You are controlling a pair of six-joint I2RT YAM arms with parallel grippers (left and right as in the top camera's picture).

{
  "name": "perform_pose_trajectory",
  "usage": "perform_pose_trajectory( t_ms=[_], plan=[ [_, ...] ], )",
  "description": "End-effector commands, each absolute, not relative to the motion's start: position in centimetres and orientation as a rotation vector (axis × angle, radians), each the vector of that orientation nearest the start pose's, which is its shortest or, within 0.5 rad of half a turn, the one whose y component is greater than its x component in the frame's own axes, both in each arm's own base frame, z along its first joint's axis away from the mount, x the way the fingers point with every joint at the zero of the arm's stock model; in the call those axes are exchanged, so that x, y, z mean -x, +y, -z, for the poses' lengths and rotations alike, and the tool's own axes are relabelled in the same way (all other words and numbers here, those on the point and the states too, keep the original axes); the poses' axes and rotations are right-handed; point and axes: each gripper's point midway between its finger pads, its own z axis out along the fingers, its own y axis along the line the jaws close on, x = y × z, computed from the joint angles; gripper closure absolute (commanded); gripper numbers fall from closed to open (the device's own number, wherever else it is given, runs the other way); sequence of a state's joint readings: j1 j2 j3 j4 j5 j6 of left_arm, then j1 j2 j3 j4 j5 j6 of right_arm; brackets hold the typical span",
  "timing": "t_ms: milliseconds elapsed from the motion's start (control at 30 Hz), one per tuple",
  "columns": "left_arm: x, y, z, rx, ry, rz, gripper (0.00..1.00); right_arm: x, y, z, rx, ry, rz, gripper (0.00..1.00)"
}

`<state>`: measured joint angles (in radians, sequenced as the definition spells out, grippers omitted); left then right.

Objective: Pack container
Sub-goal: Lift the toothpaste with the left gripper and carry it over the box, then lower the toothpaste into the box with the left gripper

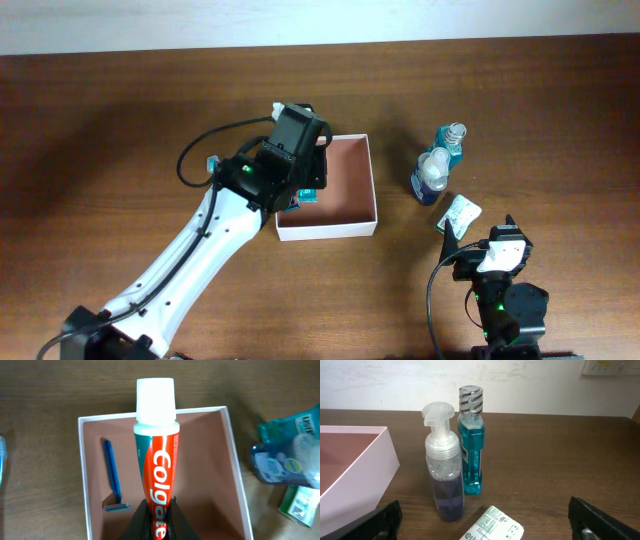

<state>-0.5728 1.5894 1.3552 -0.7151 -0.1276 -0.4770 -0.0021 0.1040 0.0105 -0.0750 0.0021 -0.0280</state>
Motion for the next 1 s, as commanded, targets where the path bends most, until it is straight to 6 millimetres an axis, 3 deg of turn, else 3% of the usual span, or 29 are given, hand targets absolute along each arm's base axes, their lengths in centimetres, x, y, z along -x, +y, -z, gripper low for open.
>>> perform_pose_trajectory(
  t_ms=[0, 267, 600, 967],
  plan=[
    [-37.1, -20.9, -16.5, -0.031, 2.564, 0.222, 0.99, -24.9, -0.2, -13.3, 0.016, 1.751, 0.032, 0.02],
    [-37.1, -20.6, -12.1, -0.007, 2.673, 0.137, 0.99, -24.9, -0.2, -13.3, 0.016, 1.751, 0.032, 0.02],
    [-37.6, -19.1, -11.2, 0.015, 2.659, -0.003, 0.99, -24.9, -0.2, -13.3, 0.016, 1.751, 0.032, 0.02],
    [-37.3, -18.8, -7.6, 0.008, 2.74, -0.074, 0.99, -24.9, -0.2, -13.3, 0.016, 1.751, 0.032, 0.02]
  ],
)
